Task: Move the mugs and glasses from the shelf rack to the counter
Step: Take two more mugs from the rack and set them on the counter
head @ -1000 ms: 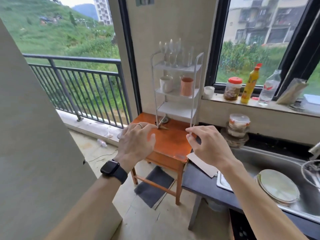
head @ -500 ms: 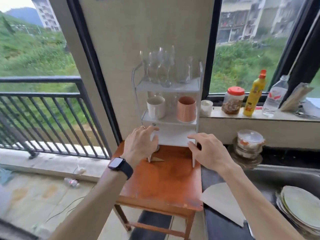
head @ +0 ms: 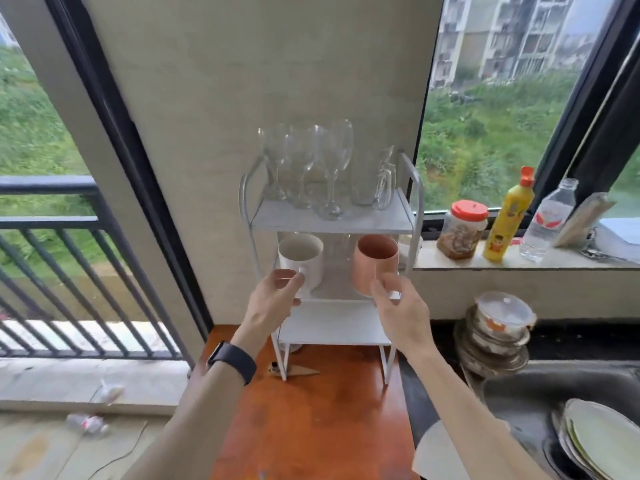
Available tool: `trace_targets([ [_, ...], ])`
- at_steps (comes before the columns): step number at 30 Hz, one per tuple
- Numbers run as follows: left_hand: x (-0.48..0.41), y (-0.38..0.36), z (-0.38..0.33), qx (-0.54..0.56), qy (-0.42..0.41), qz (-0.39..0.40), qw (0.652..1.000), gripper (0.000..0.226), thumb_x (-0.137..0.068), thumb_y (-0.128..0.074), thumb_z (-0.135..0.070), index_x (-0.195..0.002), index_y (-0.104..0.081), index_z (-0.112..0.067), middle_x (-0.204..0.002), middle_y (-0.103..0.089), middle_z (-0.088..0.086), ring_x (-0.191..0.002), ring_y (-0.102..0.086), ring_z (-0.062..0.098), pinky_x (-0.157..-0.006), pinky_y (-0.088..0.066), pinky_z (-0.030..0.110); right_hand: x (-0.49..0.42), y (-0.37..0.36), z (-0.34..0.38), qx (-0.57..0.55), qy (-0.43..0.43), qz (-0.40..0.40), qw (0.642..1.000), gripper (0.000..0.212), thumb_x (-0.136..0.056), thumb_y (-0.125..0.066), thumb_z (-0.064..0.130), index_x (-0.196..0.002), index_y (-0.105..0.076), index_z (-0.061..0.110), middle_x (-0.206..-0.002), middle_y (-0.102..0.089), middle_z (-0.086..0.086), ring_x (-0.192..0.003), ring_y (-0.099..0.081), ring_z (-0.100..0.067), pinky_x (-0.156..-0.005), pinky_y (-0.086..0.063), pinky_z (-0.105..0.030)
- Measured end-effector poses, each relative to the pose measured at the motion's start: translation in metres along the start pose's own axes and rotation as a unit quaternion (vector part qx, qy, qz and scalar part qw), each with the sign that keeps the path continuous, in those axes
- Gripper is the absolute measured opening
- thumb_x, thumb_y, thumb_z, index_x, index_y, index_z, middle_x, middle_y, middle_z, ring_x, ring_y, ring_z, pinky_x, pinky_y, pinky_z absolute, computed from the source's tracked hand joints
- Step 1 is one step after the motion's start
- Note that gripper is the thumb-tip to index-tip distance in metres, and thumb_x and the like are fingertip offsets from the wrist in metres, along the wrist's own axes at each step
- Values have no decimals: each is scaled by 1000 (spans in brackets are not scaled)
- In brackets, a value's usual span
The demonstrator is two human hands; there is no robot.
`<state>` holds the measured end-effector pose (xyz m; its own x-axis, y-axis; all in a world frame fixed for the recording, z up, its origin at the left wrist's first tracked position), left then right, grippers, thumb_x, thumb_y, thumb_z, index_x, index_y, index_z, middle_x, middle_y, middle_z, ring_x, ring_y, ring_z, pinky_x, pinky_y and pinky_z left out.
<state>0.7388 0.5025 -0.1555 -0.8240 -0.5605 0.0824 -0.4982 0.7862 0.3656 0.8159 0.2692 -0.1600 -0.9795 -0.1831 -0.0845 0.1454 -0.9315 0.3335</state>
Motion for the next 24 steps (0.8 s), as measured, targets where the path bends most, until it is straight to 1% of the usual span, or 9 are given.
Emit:
trace_targets([
  [2,-3,-9,3,100,42,13,994,36,-97,-59,-45,-124,-56,-21,-115,-68,1,-88,-75,19,-81,-63,41,-8,-8,-2,-86,-60,6,995,15,-97,-58,46,-107,-56,34,-109,-67,6,-86,-72,-18,-78,-59,-39],
  [5,-4,-26,5,196,86,25,976,28,-98,-58,-44,-117,-56,-23,-107,-72,0,-88,-76,24,-81,-63,42,-16,-17,-1,-169,-122,19,978,12,-99,-58,41,-100,-53,31,-106,-67,2,-79,-74,-20,-68,-56,-35],
  [8,-7,-39,6,233,99,14,967,21,-100,-54,-45,-107,-61,-27,-105,-76,-3,-88,-76,22,-79,-61,38,-25,-22,-6,-188,-179,55,964,31,-101,-52,45,-113,-63,19,-106,-73,0,-85,-74,-21,-69,-55,-33],
  [11,-12,-44,6,226,111,0,968,28,-102,-50,-46,-109,-66,-24,-102,-77,-6,-88,-75,19,-75,-58,32,-34,-19,-10,-177,-206,58,961,42,-98,-54,50,-110,-70,13,-98,-76,-2,-91,-73,-21,-69,-54,-32],
  [13,-14,-46,6,211,104,-5,972,33,-103,-47,-47,-109,-68,-23,-101,-77,-7,-86,-74,17,-72,-55,29,-39,-17,-12,-173,-210,49,961,38,-97,-57,49,-104,-69,13,-93,-75,-3,-89,-72,-21,-68,-54,-32],
  [17,-14,-47,4,186,72,-29,980,36,-105,-41,-45,-104,-67,-20,-88,-75,-4,-74,-71,17,-67,-53,27,-45,-17,-18,-169,-190,36,966,30,-100,-59,38,-88,-67,12,-82,-67,-6,-73,-65,-18,-66,-57,-31],
  [19,-14,-47,5,178,60,-25,982,35,-106,-40,-44,-100,-65,-21,-82,-72,-1,-73,-70,17,-67,-52,27,-46,-20,-19,-166,-172,34,970,30,-101,-57,37,-93,-69,11,-78,-63,-5,-70,-63,-17,-71,-59,-32],
  [21,-14,-45,7,178,58,-16,982,35,-106,-40,-43,-97,-64,-19,-79,-69,0,-71,-69,18,-67,-51,29,-44,-21,-18,-154,-147,30,977,29,-102,-54,38,-96,-69,14,-80,-63,-5,-72,-63,-17,-73,-59,-32],
  [24,-10,-38,15,173,60,-5,983,35,-105,-42,-42,-97,-64,-16,-75,-67,1,-67,-67,16,-66,-49,29,-37,-20,-17,-129,-101,12,986,34,-104,-48,40,-83,-64,18,-71,-54,-2,-65,-53,-16,-69,-53,-33],
])
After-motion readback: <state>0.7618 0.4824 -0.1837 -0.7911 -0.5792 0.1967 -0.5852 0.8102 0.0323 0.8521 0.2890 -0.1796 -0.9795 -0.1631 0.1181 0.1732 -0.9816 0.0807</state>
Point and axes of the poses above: each hand's wrist, its own x-axis away from the middle knuckle, its own y-axis out of the back of the hand, z = x × y, the point moved 6 cm from there along -x, towards the middle knuckle
